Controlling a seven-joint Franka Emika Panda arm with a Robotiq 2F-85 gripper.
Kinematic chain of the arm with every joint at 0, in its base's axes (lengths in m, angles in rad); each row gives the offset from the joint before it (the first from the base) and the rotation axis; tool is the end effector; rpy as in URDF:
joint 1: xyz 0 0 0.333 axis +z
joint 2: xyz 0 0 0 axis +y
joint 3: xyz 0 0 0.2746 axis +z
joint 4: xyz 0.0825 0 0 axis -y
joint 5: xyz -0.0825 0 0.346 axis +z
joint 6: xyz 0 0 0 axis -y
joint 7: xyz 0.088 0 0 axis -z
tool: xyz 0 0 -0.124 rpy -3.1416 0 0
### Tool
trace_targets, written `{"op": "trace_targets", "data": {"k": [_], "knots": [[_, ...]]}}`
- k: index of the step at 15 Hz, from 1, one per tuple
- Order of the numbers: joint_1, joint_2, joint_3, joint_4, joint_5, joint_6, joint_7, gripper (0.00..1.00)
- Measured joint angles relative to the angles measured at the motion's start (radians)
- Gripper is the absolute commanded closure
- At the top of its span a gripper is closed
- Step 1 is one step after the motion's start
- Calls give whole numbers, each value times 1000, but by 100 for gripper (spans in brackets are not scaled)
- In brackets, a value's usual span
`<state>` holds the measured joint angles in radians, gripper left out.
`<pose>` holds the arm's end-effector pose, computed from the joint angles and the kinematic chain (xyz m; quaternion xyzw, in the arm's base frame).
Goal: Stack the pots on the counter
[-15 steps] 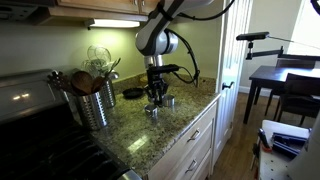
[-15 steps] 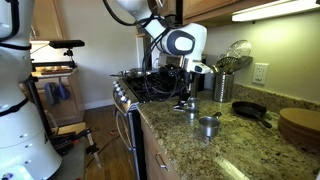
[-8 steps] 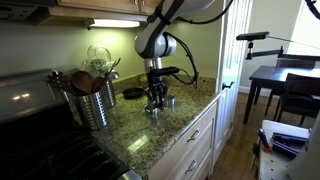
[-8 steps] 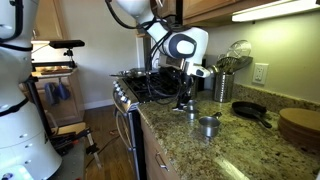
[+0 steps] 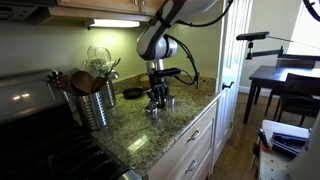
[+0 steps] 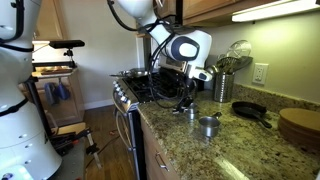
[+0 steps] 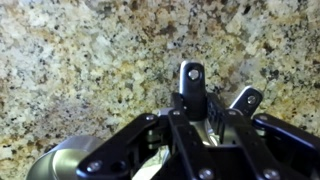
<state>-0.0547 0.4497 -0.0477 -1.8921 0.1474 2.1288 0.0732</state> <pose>0.5576 -0.0483 0.2232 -0.9846 0.1310 0.1047 0.0490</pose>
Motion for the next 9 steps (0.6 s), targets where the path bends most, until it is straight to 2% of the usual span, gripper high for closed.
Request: {"op": "trace_targets", "data": {"k": [9], "knots": [[-1,56,3,98,0,-58,-31,93]]}}
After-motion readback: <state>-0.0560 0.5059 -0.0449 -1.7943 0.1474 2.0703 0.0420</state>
